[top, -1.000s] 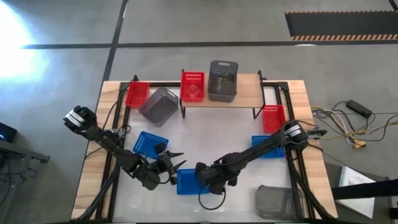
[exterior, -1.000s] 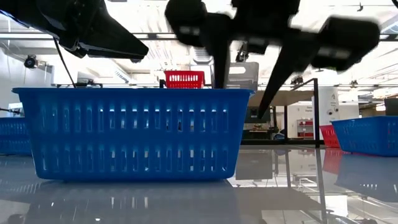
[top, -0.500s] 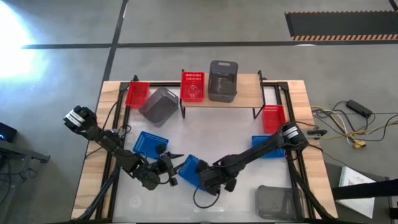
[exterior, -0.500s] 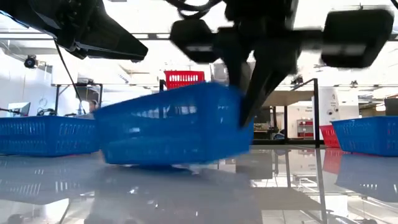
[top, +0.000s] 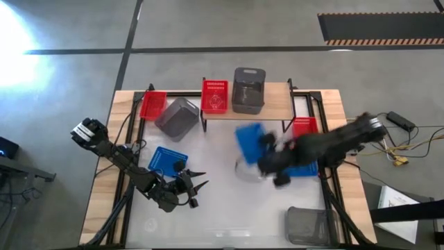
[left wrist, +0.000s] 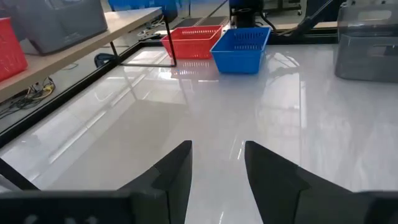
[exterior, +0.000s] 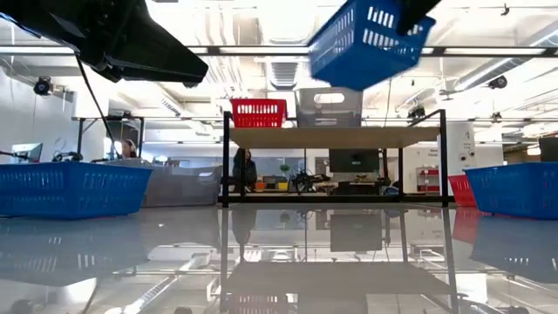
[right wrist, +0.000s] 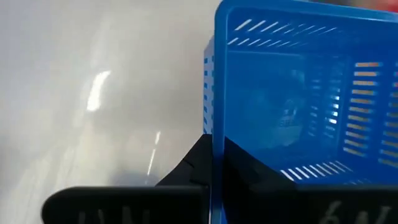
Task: Stack baskets on shelf by color
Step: Put the middle blue bin on the shelf
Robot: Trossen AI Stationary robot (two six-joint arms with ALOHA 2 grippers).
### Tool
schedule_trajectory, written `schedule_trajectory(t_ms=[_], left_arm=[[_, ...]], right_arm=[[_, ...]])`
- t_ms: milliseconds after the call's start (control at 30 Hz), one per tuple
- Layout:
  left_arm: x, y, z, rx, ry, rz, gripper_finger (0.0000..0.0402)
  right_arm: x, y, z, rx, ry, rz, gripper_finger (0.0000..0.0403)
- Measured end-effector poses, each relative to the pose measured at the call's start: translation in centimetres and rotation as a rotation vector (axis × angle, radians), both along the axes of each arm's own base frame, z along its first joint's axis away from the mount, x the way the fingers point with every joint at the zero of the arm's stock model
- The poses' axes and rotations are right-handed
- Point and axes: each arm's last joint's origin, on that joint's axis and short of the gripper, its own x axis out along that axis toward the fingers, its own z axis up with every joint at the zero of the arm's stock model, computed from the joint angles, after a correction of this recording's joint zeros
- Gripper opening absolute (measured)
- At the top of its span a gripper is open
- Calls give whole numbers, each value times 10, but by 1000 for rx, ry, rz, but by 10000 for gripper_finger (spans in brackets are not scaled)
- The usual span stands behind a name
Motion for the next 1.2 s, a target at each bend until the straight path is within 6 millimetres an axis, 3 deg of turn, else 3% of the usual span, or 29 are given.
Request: schedule_trajectory(t_ms=[133,300,433,600,900,1067,1200], left_arm=[[0,0,0,-1,-1,0,132],[0,0,0,-2,-2,0,132],[0,0,0,-2,-3,1,132],[0,0,1,-7,-8,1,132],[1,0,1,-9,-11,1,132],[1,0,1,-10,-12,1,132],[1,0,1,-11,-14,1,132]], right_arm=[[-31,-52,33,12,-111,-194,9],[-66,-100,53,-8,-162,-345,9],[-76,-130,54,-32,-156,-395,9],[-73,-162,29,13,-45,-425,9],[-59,-192,-21,94,127,-437,9],[-57,-194,-28,66,155,-430,15],[-59,-193,-24,45,142,-447,45]])
